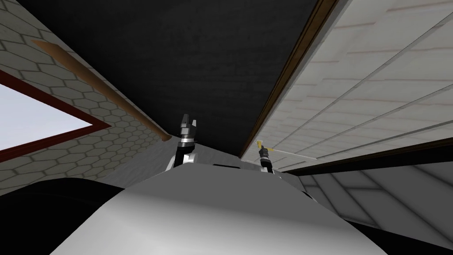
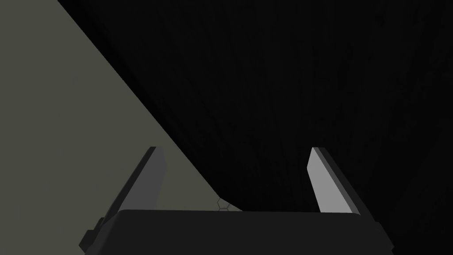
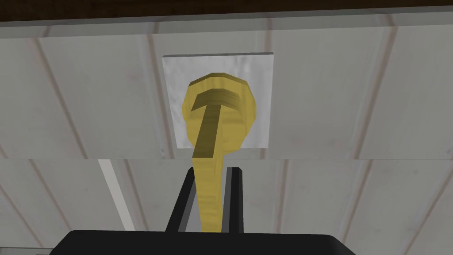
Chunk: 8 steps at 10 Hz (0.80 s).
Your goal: Pull the door open
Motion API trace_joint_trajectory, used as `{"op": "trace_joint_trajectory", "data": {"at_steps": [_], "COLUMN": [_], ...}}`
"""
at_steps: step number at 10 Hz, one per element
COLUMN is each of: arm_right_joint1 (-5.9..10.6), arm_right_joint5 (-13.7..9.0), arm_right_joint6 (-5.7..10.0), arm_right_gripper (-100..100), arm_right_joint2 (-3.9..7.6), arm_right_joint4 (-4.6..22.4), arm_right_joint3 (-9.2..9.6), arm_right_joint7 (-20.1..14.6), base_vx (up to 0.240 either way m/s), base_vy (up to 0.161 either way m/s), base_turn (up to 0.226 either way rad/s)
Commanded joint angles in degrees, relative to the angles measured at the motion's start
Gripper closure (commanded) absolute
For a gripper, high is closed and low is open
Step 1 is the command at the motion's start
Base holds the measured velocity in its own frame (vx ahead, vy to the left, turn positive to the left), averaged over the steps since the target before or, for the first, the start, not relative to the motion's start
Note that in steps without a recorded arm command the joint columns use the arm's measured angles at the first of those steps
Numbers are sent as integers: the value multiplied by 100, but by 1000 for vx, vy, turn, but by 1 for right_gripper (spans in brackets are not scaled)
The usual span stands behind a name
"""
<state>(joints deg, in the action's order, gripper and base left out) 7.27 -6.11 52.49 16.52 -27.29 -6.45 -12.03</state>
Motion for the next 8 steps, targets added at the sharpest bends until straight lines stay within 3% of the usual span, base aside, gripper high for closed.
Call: {"op": "trace_joint_trajectory", "data": {"at_steps": [1,8], "arm_right_joint1": [-61,-325], "arm_right_joint5": [61,326], "arm_right_joint6": [85,457], "arm_right_gripper": [100,100], "arm_right_joint2": [81,434], "arm_right_joint4": [-6,-29], "arm_right_joint3": [92,496], "arm_right_joint7": [-133,-711], "base_vx": [-117,-221], "base_vy": [-30,-70], "base_turn": [140,141]}}
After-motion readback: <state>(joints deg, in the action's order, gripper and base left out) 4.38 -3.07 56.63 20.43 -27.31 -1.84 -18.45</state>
